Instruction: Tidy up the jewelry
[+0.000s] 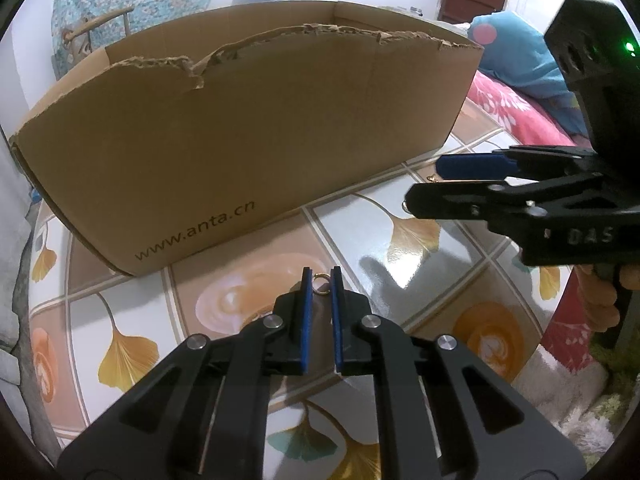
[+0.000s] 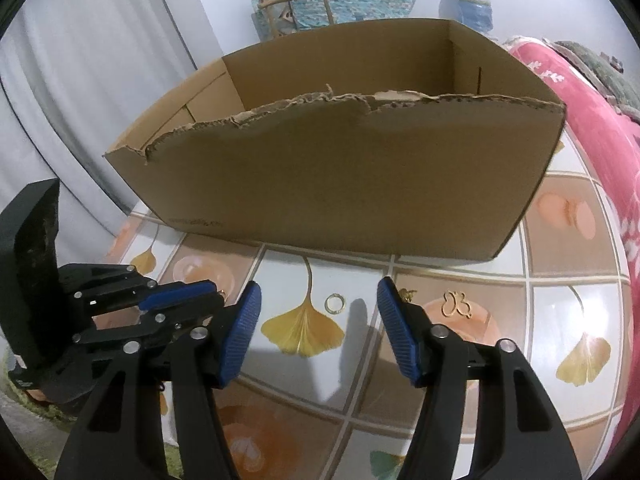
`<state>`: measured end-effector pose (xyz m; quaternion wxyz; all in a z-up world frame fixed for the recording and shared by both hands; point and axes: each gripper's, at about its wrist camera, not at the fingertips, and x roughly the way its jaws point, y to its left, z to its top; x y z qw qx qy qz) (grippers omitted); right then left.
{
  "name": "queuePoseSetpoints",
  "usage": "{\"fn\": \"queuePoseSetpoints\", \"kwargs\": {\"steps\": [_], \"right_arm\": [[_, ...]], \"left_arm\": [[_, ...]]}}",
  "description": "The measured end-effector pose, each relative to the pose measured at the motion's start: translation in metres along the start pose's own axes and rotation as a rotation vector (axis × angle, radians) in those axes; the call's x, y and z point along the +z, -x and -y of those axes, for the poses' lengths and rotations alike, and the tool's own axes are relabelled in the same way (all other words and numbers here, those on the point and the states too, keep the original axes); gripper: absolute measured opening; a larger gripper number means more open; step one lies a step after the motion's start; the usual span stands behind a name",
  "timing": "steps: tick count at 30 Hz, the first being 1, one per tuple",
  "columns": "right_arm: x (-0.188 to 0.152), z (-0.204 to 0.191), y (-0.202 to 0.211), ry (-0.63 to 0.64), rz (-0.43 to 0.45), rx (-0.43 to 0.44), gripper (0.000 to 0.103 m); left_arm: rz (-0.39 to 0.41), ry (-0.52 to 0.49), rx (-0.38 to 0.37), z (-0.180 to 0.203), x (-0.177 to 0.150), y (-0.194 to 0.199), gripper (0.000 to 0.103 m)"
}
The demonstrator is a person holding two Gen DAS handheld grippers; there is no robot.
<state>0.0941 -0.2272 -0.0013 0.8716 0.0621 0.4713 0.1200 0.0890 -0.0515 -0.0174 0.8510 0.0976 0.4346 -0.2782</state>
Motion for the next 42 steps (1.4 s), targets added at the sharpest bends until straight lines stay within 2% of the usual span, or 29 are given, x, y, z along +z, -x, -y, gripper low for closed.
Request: {"fn": "queuePoseSetpoints", "kwargs": {"steps": [3,11,24,37,40,42], "right_arm": [[0.000,-0.002,-0.003,0.008,-0.005,-0.006,0.050],[-0.006,-0.001,-0.015,0.018,-0.042,-0.029,0.037],[-0.007,-0.007,-0.021,0.042,-0.051,-0.036,0.035],[-0.007,-0.023,-0.025,0.091,-0.059,-0.072,0.034],[-0.007,-0.025,-0.025,0.098,-0.063,-0.088,0.023],[-0.006,-0.024,-0.025,0.083,-0.065,-0.085,0.011]], "left_arm": [[0.000,-0.008,0.007,0.004,0.001,-0.001,0.008],[0.001,-0.017,0.016,0.010,0.002,-0.004,0.008],[-0.012,-0.057,0.032,0.017,0.003,-0.006,0.009],[-0.010,-0.052,0.029,0.015,0.002,-0.006,0.009],[-0.006,-0.051,0.030,0.015,0.002,-0.006,0.009],[-0.005,-0.054,0.031,0.015,0.001,-0.006,0.009]]}}
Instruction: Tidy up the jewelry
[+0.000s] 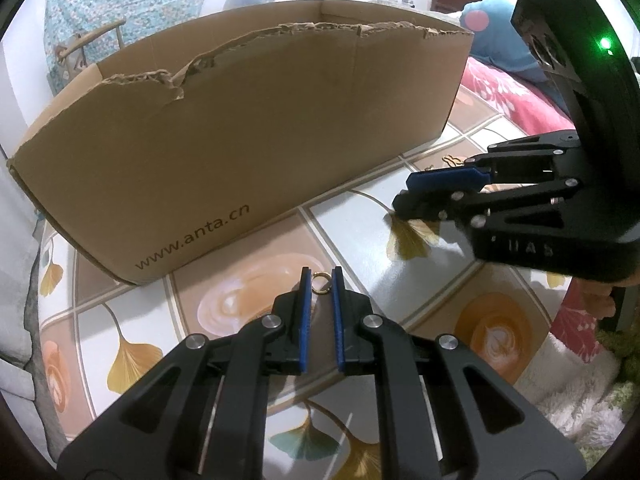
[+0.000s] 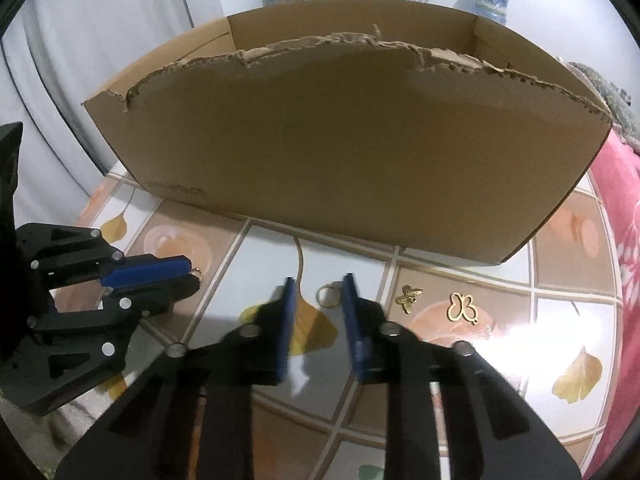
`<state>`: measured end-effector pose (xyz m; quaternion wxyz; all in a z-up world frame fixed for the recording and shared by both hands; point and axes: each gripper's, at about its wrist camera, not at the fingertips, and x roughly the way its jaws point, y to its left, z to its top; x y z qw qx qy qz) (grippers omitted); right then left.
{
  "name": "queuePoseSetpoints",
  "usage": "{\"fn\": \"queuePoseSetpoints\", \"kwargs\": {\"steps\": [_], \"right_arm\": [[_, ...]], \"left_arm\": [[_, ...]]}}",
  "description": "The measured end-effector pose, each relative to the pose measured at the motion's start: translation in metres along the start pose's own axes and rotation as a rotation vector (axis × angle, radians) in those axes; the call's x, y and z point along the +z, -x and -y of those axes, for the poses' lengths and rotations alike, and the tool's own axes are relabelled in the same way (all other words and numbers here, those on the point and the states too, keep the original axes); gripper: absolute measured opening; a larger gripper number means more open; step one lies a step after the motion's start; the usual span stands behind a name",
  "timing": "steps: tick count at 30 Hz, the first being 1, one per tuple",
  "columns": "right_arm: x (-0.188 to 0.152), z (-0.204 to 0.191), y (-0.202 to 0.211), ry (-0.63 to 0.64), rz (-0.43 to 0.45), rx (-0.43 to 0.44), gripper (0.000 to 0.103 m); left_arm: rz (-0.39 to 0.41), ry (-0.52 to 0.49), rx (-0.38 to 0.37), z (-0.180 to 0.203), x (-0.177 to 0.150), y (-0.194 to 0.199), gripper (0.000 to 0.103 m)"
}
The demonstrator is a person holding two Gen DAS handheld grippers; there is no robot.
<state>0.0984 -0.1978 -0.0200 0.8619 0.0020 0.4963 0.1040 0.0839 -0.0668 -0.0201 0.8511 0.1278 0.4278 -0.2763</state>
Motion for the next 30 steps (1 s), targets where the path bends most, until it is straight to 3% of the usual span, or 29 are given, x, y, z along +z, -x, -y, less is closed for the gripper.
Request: {"fn": "queuePoseSetpoints", "kwargs": {"steps": [5,18,20,23,30], "right_arm": [[-0.001,0.003,0.003,-0.021,0.007,0.008,0.005],[-0.003,0.008,0.013,-0.028,0.010,0.029,0.006],[-0.002,0.008,0.010,-0.035,-0.002,0.029,0.008],[-0.004,0.009,0.009,-0.038,-0.006,0.015,0.021],[-0.004,0.000,0.007,0.018,-0.006,-0.017,0.023]], "left_arm": [[0.003,0.000,-0.001,-0.002,-0.001,0.002,0.009],[0.005,-0.002,0.000,0.000,-0.003,0.003,0.009],[0.005,-0.001,0.001,0.000,-0.003,0.003,0.009],[0.005,-0.005,0.005,0.001,-0.003,0.004,0.009],[0.004,-0.002,0.010,0.002,-0.001,0.002,0.009]]}}
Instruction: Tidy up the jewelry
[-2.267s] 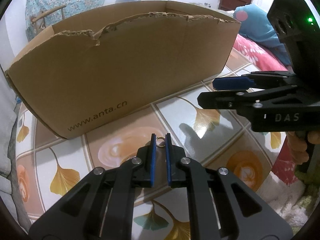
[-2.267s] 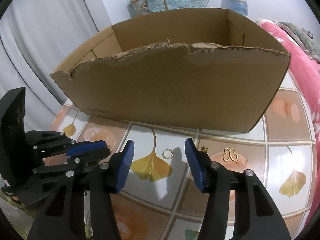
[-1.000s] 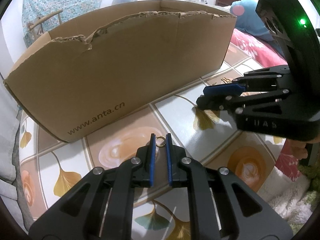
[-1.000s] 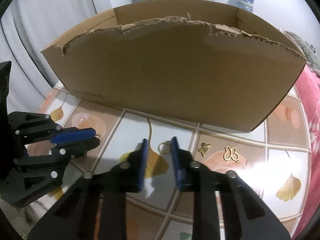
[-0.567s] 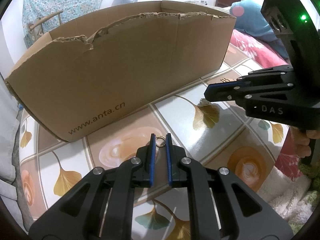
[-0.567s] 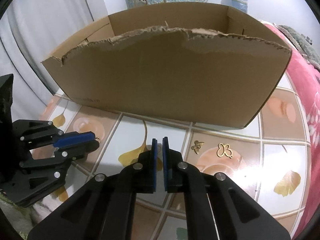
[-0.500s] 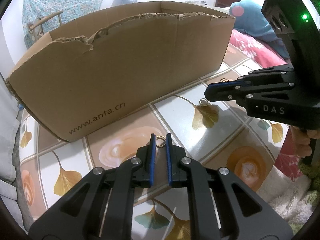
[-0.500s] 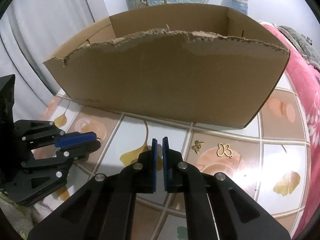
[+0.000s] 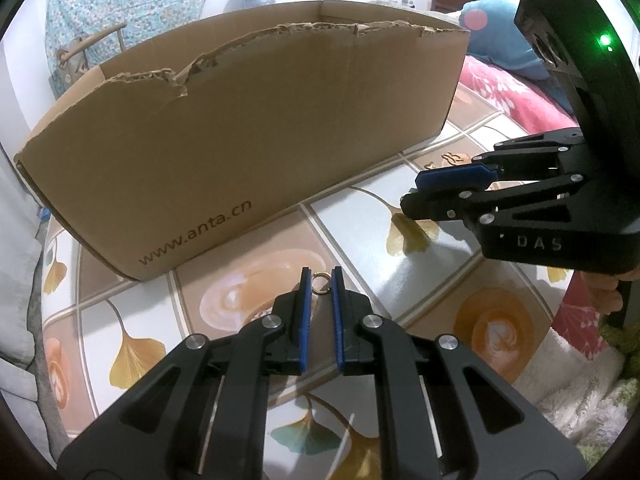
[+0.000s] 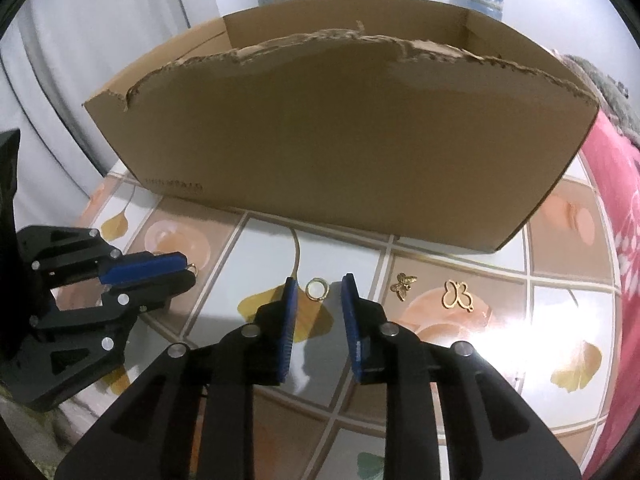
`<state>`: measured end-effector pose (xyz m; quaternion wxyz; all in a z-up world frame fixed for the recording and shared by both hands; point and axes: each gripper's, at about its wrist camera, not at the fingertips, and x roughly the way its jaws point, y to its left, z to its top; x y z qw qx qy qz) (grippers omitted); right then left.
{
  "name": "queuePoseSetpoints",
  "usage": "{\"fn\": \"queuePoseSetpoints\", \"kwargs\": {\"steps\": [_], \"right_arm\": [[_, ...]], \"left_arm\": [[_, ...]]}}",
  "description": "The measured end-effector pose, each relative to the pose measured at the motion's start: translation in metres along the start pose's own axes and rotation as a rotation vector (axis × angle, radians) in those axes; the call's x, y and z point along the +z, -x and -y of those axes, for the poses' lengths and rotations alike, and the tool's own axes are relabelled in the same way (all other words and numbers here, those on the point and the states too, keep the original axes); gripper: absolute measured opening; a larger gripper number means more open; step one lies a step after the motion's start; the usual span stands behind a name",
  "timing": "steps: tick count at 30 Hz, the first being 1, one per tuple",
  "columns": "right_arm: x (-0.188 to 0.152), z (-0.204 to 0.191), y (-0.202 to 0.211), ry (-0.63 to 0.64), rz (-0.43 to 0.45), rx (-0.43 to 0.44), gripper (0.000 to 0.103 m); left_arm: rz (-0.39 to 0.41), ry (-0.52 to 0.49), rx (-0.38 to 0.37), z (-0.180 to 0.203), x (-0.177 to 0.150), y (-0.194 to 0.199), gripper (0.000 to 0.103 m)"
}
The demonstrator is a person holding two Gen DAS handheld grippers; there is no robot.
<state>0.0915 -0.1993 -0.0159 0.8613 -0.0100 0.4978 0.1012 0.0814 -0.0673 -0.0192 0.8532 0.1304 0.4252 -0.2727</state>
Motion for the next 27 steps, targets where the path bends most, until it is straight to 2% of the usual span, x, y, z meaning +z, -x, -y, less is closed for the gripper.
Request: {"fn": "queuePoseSetpoints", "kwargs": {"steps": [9,10,12,22,23,27], "right_arm": [[0.001,-0.019,-0.004,0.060,-0.003,-0.032,0.021],[0.001,-0.020,-0.004,0.058,-0.004,-0.027,0.020],[0.001,-0.021,-0.004,0.054,-0.005,-0.012,0.010],[-0.003,-0.012,0.000,0.028,0.005,0.011,0.010],[-0.003,-0.010,0.002,0.028,0.010,0.013,0.005],[-0.006,-0.006,0.009,0.027,0.014,0.013,0.005]], "left_arm": [[0.003,0.004,-0.001,-0.001,0.000,-0.001,0.009],[0.002,0.003,-0.001,-0.001,0.000,0.000,0.009],[0.003,0.003,0.000,-0.001,0.000,-0.001,0.009],[0.008,0.006,0.001,-0.005,0.000,-0.001,0.009],[0.008,0.006,0.002,-0.005,0.001,-0.001,0.009],[0.012,0.004,0.001,-0.005,0.000,0.002,0.009]]}}
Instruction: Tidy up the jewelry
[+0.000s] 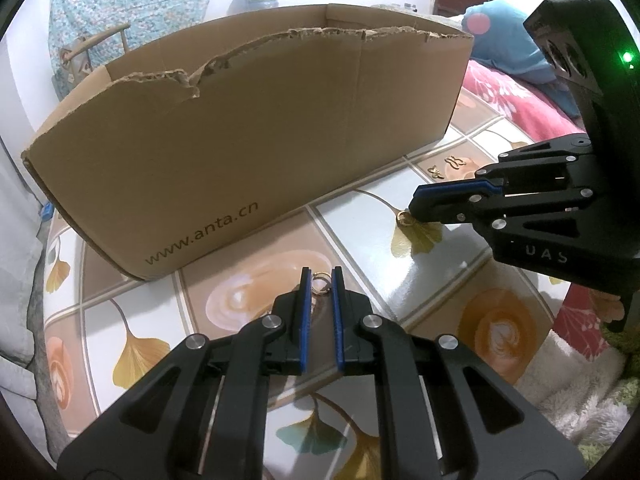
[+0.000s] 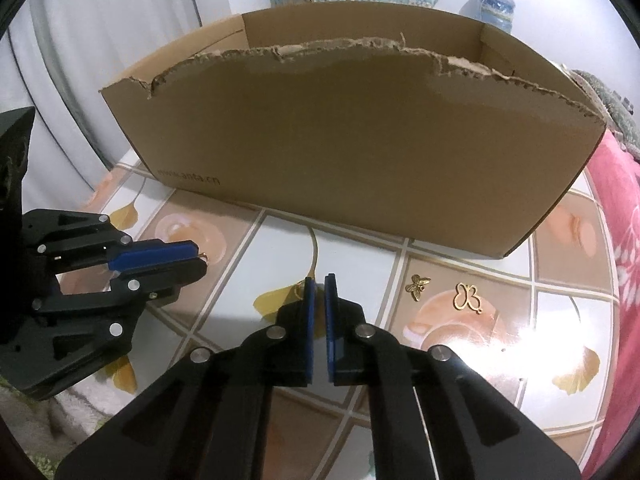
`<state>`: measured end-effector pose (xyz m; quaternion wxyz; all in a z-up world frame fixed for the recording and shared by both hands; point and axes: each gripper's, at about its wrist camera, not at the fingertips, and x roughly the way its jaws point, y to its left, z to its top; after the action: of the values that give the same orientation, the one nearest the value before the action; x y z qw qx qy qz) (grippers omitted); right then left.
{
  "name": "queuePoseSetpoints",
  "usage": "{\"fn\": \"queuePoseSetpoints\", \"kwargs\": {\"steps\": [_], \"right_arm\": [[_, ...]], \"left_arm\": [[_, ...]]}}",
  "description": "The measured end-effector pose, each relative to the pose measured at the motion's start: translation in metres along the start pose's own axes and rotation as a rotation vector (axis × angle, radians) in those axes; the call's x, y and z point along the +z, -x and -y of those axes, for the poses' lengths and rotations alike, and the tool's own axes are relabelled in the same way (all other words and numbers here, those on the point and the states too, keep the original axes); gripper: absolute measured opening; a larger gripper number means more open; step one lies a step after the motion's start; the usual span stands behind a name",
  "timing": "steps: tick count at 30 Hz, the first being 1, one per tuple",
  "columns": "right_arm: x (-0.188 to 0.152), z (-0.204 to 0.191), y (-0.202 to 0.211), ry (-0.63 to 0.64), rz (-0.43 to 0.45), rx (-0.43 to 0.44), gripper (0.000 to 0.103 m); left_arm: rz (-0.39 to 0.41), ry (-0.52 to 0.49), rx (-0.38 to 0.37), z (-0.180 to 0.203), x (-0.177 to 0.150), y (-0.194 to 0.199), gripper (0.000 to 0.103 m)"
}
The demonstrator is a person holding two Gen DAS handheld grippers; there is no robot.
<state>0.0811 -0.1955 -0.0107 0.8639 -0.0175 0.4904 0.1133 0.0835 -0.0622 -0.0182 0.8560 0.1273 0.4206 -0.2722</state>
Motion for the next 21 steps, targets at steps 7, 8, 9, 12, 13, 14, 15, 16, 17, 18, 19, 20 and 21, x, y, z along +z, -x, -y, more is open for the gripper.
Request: {"fn": "queuePoseSetpoints", "kwargs": {"steps": [7,8,9,12,13,14,15,16,17,18,19,20,21], "right_arm": [[-0.003,0.001,0.005,-0.016,0.003,0.028,0.005],[-0.003,0.001,0.006,-0.020,0.006,0.029,0.007],[-0.003,0.001,0.004,-0.020,-0.001,0.038,0.014],[-0.004,-0.003,0.002,0.007,0.003,0.012,0.030],[-0.004,-0.005,0.001,0.017,0.002,0.010,0.030],[-0.004,-0.007,0.000,0.021,0.002,0.011,0.030],[-0.004,-0.008,-0.001,0.026,0.002,0.012,0.030],[-0.004,-0.009,-0.002,0.031,0.001,0.010,0.030],[-0.003,-0.011,-0.004,0.038,0.000,0.003,0.030],[-0.003,-0.012,-0.005,0.049,0.002,-0.007,0.030],[-0.002,-0.013,-0.007,0.054,0.003,-0.012,0.030],[-0.002,-0.014,-0.007,0.059,0.003,-0.017,0.030],[-0.002,-0.014,-0.007,0.061,0.004,-0.018,0.029]], "left_arm": [[0.000,-0.002,0.004,0.000,-0.003,0.003,0.009],[0.000,-0.002,0.004,0.001,-0.003,0.004,0.009],[-0.001,0.000,0.006,0.000,-0.003,0.004,0.009],[-0.003,0.002,0.010,0.001,-0.003,0.003,0.009],[-0.004,0.002,0.012,0.001,-0.004,0.003,0.009],[-0.004,0.003,0.014,0.001,-0.004,0.003,0.009],[-0.005,0.004,0.015,0.001,-0.004,0.003,0.009],[-0.005,0.005,0.017,0.001,-0.004,0.003,0.009],[-0.006,0.006,0.018,0.001,-0.004,0.002,0.009],[-0.007,0.008,0.018,0.001,-0.004,0.002,0.009],[-0.007,0.011,0.018,0.001,-0.004,0.002,0.009],[-0.007,0.012,0.018,0.001,-0.004,0.001,0.009],[-0.007,0.012,0.017,0.001,-0.003,0.001,0.009]]}}
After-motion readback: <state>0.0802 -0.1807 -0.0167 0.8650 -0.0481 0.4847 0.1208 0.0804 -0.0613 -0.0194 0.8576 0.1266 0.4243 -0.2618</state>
